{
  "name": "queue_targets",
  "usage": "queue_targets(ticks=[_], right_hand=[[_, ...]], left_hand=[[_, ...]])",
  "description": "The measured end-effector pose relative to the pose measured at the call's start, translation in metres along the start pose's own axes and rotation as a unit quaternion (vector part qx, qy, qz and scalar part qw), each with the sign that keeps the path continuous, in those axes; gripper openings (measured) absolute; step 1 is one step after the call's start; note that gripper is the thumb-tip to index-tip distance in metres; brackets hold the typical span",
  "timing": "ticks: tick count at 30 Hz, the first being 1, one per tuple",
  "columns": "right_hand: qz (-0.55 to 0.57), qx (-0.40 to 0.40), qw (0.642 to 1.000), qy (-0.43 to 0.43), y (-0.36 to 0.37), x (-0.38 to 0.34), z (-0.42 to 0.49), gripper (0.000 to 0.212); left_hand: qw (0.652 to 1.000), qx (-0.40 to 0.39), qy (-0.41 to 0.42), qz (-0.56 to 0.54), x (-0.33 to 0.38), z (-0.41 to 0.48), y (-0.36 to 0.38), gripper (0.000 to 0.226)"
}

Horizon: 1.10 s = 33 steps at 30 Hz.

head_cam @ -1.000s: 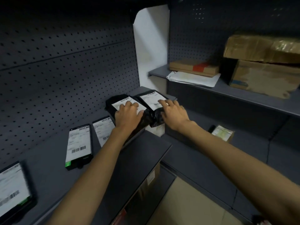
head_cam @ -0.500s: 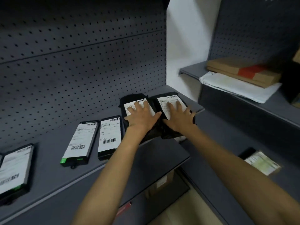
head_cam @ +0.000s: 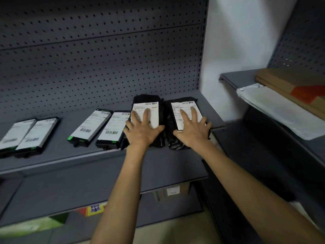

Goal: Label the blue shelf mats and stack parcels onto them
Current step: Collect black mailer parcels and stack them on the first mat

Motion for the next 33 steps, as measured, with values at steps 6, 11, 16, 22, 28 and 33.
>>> queue_targets(ticks=[6,11,16,22,28,33], right_hand=[[0.007,0.065,0.997,-0.039,0.006,0.005,-0.014,0.089],[0.055,0.143,0.986,-0.060,0.002,0.010,-0.029,0.087],[0.099,0.196,0.972,-0.081,-0.015,0.006,-0.033,0.083],[0.197,0.241,0.940,-0.139,-0.042,-0.046,-0.039,0.082],[0.245,0.247,0.907,-0.238,-0.050,-0.135,-0.049,0.082],[0.313,0.215,0.867,-0.324,-0.041,-0.247,-0.072,0.080]], left_hand=[[0.998,0.006,-0.057,-0.040,-0.005,-0.020,-0.004,0.102],[0.988,0.089,-0.049,-0.116,-0.001,-0.048,0.005,0.094],[0.972,0.135,-0.057,-0.182,-0.012,-0.062,0.005,0.093],[0.942,0.223,-0.078,-0.239,-0.057,-0.072,-0.032,0.092],[0.904,0.300,-0.141,-0.269,-0.149,-0.095,-0.061,0.091],[0.868,0.354,-0.231,-0.261,-0.259,-0.121,-0.086,0.090]])
Point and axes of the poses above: each hand's wrist, its own z-axis towards the middle knuckle, its own y-axis out of the palm, x = y × z, the point moved 1 cm from there along z, towards the middle knuckle, and after that the axes turned 15 degrees about -y, right-handed, at the moved point
